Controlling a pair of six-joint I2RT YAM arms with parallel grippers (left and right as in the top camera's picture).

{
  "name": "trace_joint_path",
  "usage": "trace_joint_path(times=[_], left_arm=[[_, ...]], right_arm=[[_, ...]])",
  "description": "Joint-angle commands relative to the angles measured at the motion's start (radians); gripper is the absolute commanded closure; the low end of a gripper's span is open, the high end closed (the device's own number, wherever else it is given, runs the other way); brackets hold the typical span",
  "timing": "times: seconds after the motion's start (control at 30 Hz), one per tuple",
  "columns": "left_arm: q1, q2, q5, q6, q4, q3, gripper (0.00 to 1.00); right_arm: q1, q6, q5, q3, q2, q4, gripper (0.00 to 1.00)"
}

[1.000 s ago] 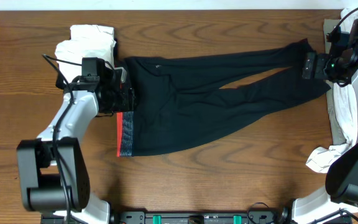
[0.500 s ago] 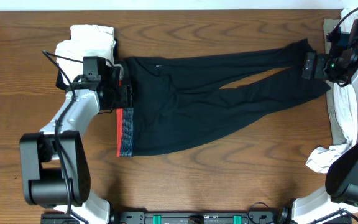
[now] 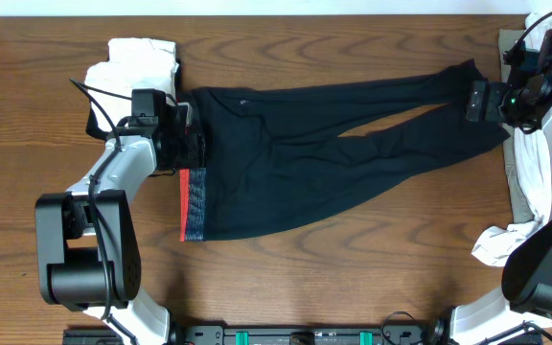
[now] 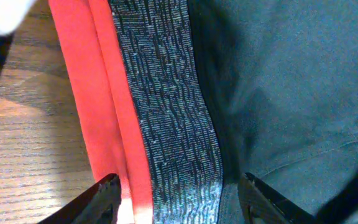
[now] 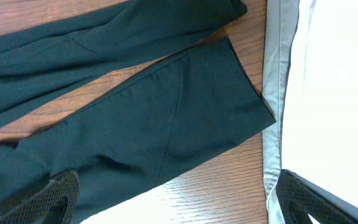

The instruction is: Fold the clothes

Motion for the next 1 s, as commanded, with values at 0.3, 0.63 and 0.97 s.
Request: trace_joint_path(times=[0.3, 0.63, 0.97], left_arm=[[0.005, 0.002, -0.005, 0.013, -0.004, 0.016, 0.42], [0.005, 0.002, -0.005, -0.010, -0.005, 0.016, 0.66], [0.006, 0.002, -0.005, -0.010, -0.006, 0.016, 0.81]], right_arm=[[-0.006, 0.011, 0.001, -0.001, -0.002, -0.002, 0.01], [-0.006, 0.011, 0.001, -0.001, -0.002, -0.002, 0.01], [-0.006, 0.011, 0.001, -0.001, -0.002, -0.001, 0.01]])
